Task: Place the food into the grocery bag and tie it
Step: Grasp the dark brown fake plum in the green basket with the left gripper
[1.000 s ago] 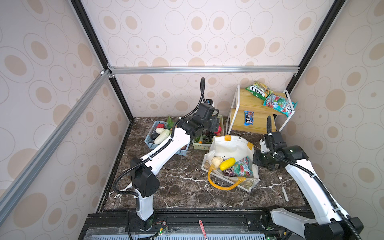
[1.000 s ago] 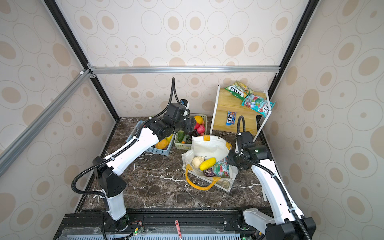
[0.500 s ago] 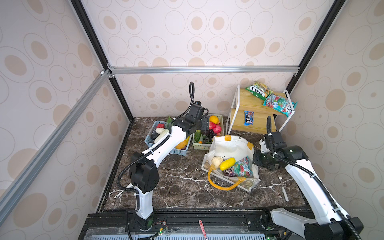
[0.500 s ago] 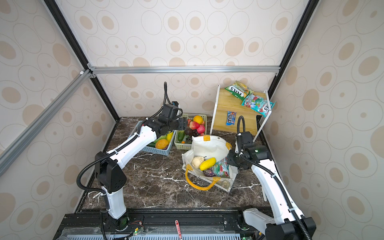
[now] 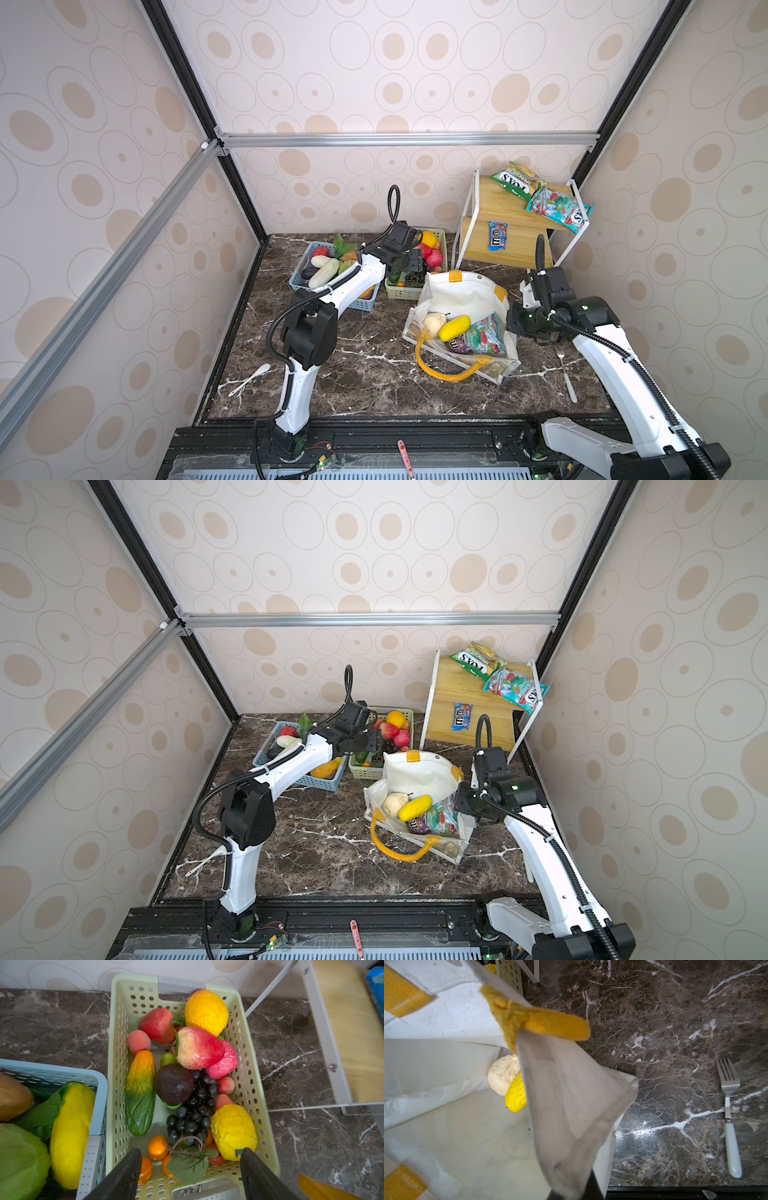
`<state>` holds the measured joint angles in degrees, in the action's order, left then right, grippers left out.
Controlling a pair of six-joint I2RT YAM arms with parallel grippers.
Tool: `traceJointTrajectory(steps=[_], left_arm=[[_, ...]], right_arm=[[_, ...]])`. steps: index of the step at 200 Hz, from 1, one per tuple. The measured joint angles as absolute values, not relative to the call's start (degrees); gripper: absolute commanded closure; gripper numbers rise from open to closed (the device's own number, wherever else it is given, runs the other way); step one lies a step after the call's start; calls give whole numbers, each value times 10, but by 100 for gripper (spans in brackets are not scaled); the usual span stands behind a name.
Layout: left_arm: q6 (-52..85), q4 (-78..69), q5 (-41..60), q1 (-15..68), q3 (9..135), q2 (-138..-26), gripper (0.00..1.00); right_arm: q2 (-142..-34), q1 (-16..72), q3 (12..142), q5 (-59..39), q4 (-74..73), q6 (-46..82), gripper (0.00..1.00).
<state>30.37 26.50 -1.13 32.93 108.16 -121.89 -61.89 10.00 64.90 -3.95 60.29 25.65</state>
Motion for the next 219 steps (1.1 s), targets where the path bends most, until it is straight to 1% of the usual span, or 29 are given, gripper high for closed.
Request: traceJointTrajectory(steps=[27, 50, 135, 219], left_arm=[[309, 270, -11, 328, 1120, -1272, 25], [320, 271, -12, 328, 1127, -1296, 23], [343, 253, -16, 324, 1145, -1338, 22], [363, 188, -16, 317, 1161, -1379, 22]], right_arm=[[-620, 100, 649, -39, 604, 255, 91], [-622, 100, 649, -39, 604, 251, 91], [-631, 100, 654, -39, 613, 244, 91], [-632, 100, 655, -42, 616, 241, 91]])
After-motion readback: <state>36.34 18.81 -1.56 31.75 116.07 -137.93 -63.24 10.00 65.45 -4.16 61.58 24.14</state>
